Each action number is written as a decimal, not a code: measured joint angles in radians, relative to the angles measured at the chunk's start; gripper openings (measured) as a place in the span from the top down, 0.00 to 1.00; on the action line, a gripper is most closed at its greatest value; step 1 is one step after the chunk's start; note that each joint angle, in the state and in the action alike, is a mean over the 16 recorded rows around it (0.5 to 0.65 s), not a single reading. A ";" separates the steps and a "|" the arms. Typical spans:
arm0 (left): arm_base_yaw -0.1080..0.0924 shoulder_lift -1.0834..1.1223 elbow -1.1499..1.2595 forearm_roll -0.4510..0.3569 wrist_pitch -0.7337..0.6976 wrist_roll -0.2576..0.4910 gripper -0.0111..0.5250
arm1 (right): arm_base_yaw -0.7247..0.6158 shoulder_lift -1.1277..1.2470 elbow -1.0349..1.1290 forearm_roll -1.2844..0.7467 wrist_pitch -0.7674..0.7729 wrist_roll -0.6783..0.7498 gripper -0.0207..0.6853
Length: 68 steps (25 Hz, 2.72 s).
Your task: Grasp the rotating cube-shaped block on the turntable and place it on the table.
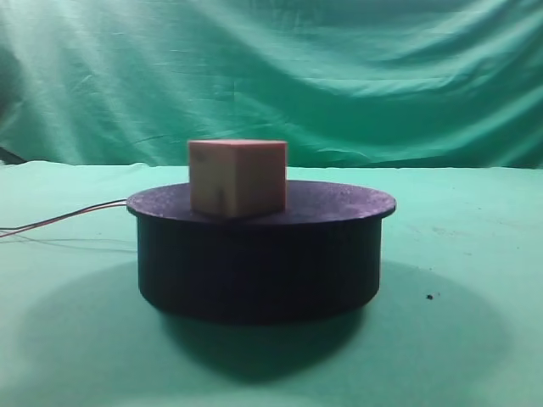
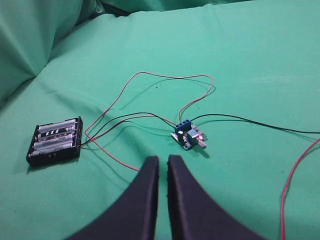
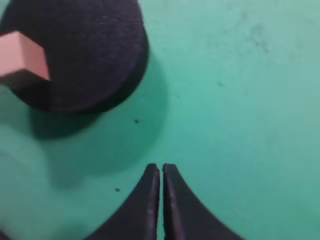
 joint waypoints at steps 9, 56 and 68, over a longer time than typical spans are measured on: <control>0.000 0.000 0.000 0.000 0.000 0.000 0.98 | 0.087 0.184 -0.153 -0.126 0.053 0.191 0.31; 0.000 0.000 0.000 0.000 0.000 0.000 0.98 | -0.235 0.297 -0.072 -0.051 0.004 0.135 0.47; 0.000 0.000 0.000 0.000 0.000 0.000 0.98 | -0.234 -0.097 -0.084 -0.081 0.170 0.178 0.84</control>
